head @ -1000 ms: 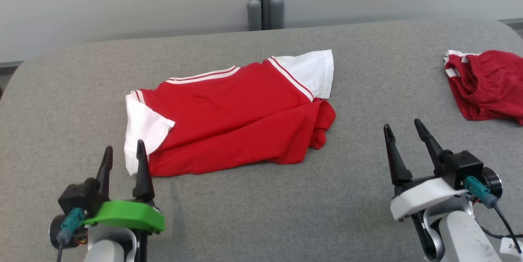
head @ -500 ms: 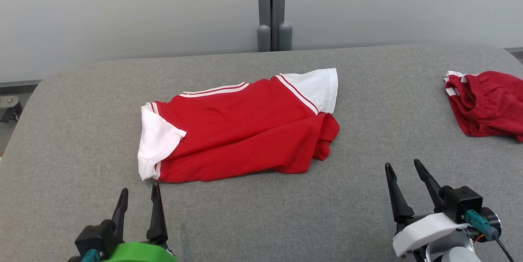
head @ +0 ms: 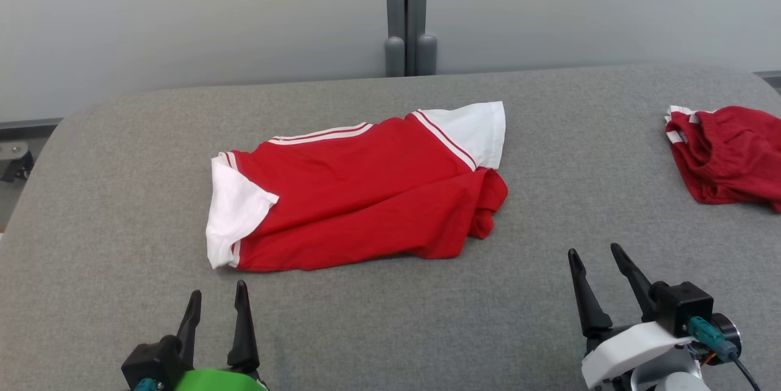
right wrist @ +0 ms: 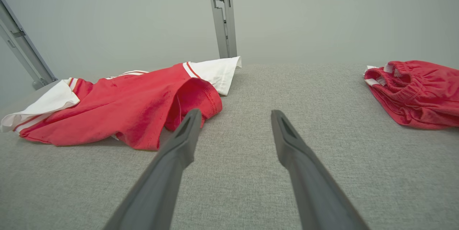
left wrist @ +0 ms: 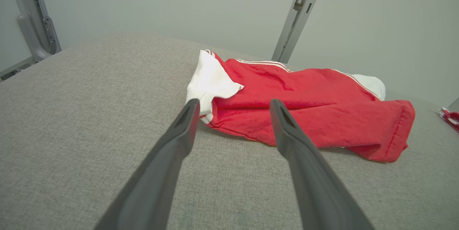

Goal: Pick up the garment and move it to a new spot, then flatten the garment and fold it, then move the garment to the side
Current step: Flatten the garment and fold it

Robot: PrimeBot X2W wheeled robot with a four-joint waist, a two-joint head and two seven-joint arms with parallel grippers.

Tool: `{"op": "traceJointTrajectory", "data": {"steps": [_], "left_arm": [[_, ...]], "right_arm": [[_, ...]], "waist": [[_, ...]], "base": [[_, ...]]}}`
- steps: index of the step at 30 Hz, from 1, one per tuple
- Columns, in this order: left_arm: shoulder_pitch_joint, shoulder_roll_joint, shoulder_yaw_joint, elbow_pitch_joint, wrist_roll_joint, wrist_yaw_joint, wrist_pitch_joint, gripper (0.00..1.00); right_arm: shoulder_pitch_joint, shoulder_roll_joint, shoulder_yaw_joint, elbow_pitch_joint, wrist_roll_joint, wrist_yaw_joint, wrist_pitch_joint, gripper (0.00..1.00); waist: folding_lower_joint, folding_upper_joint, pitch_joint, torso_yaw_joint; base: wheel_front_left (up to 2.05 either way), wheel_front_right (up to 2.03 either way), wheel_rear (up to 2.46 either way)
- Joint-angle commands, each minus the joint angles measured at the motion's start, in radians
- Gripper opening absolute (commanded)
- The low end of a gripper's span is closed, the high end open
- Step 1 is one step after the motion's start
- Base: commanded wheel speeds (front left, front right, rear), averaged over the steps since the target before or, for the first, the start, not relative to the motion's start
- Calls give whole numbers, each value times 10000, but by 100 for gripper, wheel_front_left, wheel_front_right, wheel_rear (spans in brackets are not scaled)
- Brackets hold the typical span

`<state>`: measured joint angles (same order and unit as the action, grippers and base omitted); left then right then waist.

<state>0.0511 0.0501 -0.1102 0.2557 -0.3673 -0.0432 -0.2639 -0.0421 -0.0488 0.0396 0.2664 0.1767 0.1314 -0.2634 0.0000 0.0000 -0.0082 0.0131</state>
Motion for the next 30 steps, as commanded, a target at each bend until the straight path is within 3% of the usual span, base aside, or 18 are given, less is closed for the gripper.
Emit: {"op": "traceJointTrajectory", "data": {"steps": [1, 14, 22, 30], "left_arm": [[-48, 13, -20, 22, -34, 62, -4, 100], [-654, 14, -307, 96, -11, 99, -4, 100], [-1165, 17, -550, 251, -100, 140, -4, 100], [-1368, 17, -680, 276, -263, 238, -5, 100]], "right_arm": [[-24, -34, 16, 35, -11, -16, -16, 100], [-693, -33, 648, 704, -329, -16, -16, 100], [-1983, -37, 1469, 2677, -830, -16, -9, 100], [-3261, -44, 1493, 4680, -1066, -16, 2, 100]], "waist": [[0, 0, 16, 19], [0, 0, 759, 704], [0, 0, 1479, 1699], [0, 0, 1877, 2594]], "base": [[0, 0, 0], [0, 0, 0], [0, 0, 0], [0, 0, 0]]}}
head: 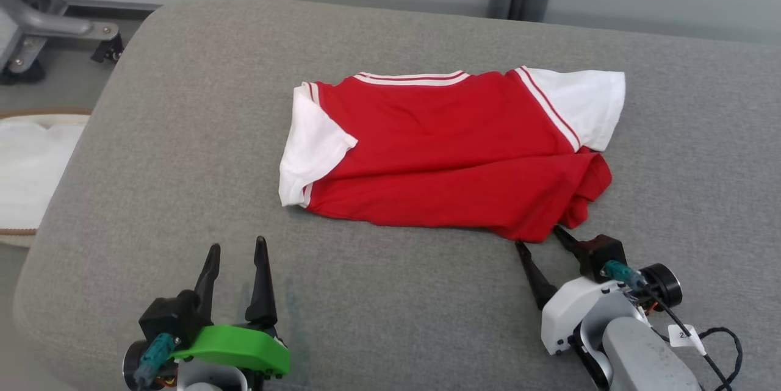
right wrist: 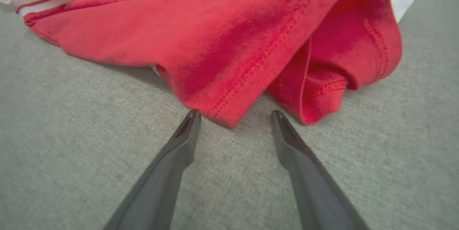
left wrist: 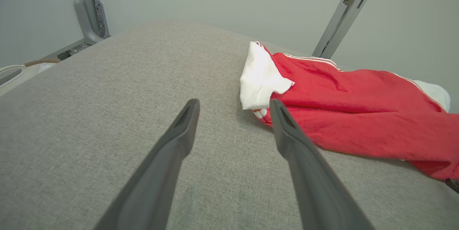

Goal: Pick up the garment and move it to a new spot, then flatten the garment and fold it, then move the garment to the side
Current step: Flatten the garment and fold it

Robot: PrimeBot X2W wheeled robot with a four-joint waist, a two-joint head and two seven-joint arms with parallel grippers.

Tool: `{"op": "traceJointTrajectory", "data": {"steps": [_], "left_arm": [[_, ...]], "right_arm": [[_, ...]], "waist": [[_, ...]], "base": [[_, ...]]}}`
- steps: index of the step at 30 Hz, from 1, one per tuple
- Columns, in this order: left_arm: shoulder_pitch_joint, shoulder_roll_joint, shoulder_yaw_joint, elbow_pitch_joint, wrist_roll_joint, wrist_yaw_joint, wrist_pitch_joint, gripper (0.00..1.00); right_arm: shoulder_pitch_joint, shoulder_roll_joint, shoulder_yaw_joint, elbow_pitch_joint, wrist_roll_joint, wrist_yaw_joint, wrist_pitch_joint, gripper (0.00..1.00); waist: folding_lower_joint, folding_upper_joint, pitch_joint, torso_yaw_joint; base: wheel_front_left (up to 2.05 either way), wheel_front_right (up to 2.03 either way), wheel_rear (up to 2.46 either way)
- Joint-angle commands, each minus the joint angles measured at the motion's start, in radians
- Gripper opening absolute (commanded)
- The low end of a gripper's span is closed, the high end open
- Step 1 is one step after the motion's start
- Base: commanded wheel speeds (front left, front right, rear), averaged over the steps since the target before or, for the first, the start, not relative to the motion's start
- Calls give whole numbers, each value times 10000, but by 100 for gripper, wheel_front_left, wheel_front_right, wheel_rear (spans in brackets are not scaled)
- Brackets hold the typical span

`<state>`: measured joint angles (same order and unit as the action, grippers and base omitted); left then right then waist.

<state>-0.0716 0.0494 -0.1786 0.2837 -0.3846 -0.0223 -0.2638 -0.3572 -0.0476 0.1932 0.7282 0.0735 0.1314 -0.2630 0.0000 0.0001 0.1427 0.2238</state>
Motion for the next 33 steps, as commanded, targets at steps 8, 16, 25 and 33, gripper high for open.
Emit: {"op": "traceJointTrajectory", "data": {"steps": [8, 16, 25, 33], "left_arm": [[-20, 24, 103, -57, -77, 92, -6, 100], [118, 26, 153, -16, 76, 68, -7, 100], [280, 26, 343, -86, 177, 98, -6, 100], [205, 29, 378, -181, 235, 102, -6, 100]], "right_arm": [[-604, -54, 77, 44, 325, -16, -15, 12], [-275, -51, 347, -1120, 900, -16, -17, 0], [1099, -54, 80, -3709, 108, -16, 120, 0], [2711, -48, -628, -6137, -462, -16, 1482, 0]], "waist": [[0, -1, 356, 552], [0, -1, 204, -170], [0, -1, -106, -1437], [0, -1, -93, -2248]], "base": [[0, 0, 0], [0, 0, 0], [0, 0, 0], [0, 0, 0]]}}
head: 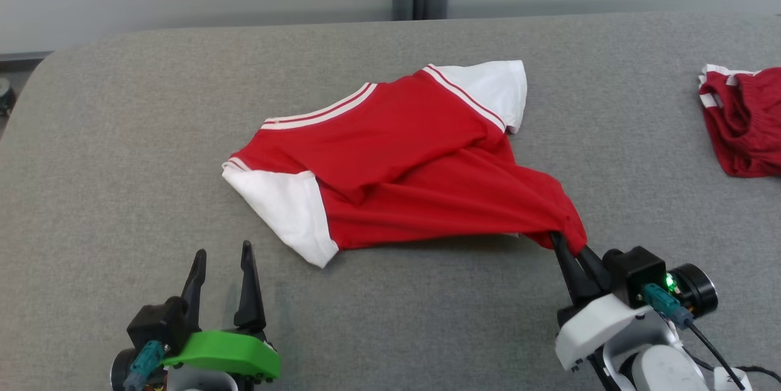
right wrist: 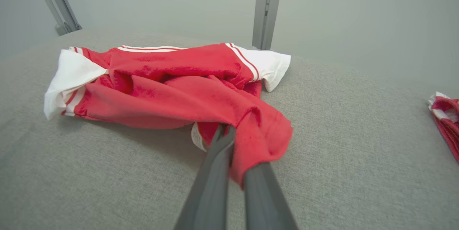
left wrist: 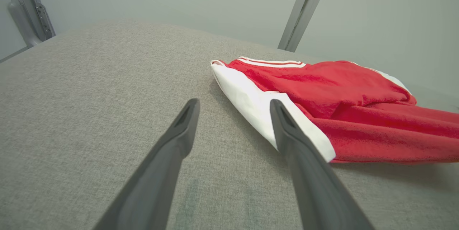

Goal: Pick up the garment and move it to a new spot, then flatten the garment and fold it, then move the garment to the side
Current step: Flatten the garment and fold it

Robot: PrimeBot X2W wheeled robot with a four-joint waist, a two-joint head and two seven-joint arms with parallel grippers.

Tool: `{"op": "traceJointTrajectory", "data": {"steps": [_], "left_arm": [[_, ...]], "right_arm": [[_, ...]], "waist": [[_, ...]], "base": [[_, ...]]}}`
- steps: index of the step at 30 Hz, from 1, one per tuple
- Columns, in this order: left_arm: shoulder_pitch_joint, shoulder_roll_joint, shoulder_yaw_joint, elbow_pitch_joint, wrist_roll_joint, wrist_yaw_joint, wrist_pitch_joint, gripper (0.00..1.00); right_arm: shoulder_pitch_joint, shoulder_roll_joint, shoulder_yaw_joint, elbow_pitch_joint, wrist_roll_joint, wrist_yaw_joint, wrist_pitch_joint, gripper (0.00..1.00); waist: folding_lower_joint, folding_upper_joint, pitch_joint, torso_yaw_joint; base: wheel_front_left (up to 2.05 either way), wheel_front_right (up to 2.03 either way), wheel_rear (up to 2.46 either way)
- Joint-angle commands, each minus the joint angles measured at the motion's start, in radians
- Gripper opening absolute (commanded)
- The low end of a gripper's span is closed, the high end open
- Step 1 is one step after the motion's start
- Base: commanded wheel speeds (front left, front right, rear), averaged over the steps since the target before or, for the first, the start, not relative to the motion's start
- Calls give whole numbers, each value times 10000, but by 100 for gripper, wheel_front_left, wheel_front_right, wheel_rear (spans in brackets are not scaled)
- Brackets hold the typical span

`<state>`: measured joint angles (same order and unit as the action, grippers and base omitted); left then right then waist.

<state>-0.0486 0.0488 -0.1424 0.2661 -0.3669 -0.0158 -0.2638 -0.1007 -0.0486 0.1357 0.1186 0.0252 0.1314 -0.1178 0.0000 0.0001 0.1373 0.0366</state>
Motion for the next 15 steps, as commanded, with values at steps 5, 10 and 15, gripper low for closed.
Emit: {"op": "traceJointTrajectory", "data": {"steps": [5, 10, 15], "left_arm": [[-188, 34, -36, 20, 79, -11, -6, 100], [-273, 34, 16, 39, 111, -27, -6, 100], [-300, 34, 79, 4, 146, -41, -7, 100]], "right_arm": [[950, -37, -480, -419, 19, -16, 626, 0], [1209, -37, -668, 21, 135, -16, 635, 0], [1177, -41, -845, 545, 205, -16, 338, 100]], "waist": [[0, -1, 138, -576], [0, -1, 257, -652], [0, -1, 245, -731]], "base": [[0, 0, 0], [0, 0, 0], [0, 0, 0]]}}
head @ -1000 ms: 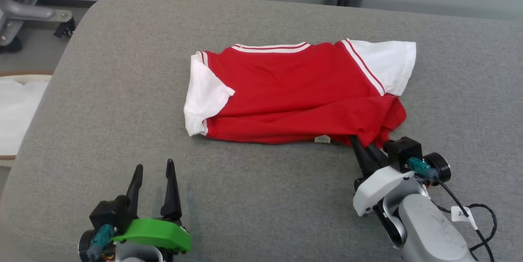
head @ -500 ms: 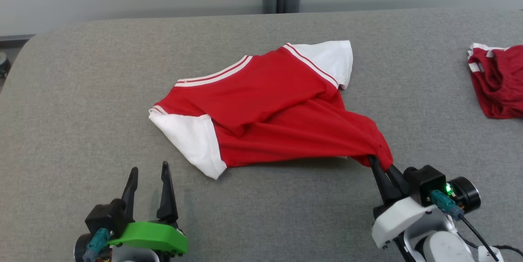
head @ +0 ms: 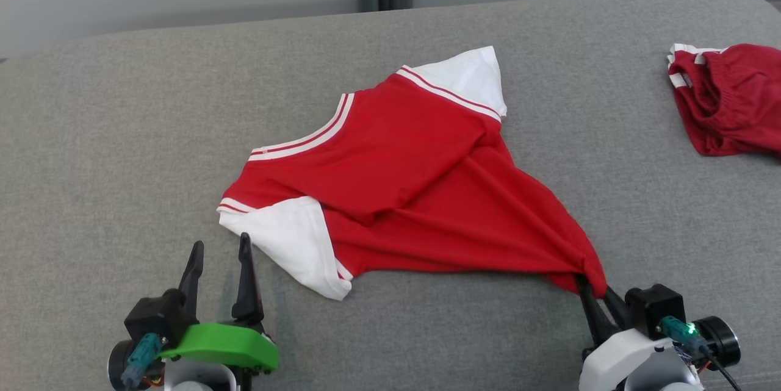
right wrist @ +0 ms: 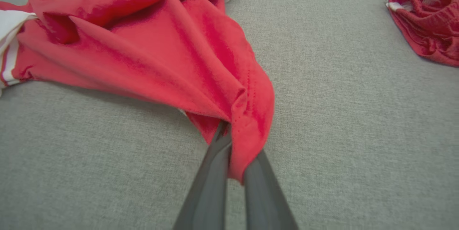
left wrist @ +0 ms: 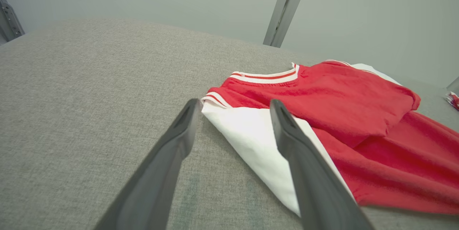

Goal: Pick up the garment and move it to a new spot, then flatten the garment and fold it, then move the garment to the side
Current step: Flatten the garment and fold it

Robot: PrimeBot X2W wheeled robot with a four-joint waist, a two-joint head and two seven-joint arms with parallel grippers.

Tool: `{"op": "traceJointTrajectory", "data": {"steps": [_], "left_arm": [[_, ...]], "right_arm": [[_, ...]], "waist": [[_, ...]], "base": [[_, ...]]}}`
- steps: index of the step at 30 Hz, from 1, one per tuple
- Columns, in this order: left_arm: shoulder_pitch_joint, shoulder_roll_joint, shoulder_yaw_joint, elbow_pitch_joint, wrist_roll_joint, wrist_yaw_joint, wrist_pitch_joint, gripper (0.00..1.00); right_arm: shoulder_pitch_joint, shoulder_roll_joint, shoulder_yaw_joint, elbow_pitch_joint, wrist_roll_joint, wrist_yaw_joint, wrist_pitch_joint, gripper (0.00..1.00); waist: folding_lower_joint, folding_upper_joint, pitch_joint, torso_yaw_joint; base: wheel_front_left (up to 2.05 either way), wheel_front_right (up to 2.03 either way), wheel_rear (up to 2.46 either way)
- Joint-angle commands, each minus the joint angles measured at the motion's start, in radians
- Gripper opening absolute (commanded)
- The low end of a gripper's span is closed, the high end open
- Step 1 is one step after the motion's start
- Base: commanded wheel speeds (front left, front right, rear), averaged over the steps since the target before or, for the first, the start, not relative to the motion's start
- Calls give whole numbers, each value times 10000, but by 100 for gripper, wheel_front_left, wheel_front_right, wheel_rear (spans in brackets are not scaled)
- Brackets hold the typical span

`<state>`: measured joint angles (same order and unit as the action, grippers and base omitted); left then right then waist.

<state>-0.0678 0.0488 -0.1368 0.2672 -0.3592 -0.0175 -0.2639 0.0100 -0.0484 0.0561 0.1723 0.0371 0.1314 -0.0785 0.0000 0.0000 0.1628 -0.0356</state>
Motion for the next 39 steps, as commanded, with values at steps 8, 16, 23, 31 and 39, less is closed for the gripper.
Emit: {"op": "traceJointTrajectory", "data": {"steps": [8, 16, 23, 31, 39], "left_arm": [[26, 34, 68, -153, -16, 58, -4, 100], [-285, 34, -142, -319, -191, 102, -4, 100], [-597, 36, -323, -433, -353, 179, -5, 100], [-802, 33, -426, -518, -559, 294, -3, 100], [-944, 33, -503, -613, -706, 359, -3, 100]], "right_arm": [[-153, -40, -1055, -331, -116, -16, -365, 100], [-1529, -315, -1246, -835, -493, -16, 104, 100], [-3626, -1095, -305, 847, -372, -16, 687, 100], [-5437, -1713, 1219, 3332, -213, -14, 905, 100], [-6860, -1651, 1237, 5273, 317, -16, 639, 43]], "waist": [[0, 0, -158, -88], [0, 0, 209, 395], [0, 0, 799, 1306], [0, 0, 1344, 2207], [0, 0, 1726, 2576]], "base": [[0, 0, 0], [0, 0, 0], [0, 0, 0], [0, 0, 0], [0, 0, 0]]}}
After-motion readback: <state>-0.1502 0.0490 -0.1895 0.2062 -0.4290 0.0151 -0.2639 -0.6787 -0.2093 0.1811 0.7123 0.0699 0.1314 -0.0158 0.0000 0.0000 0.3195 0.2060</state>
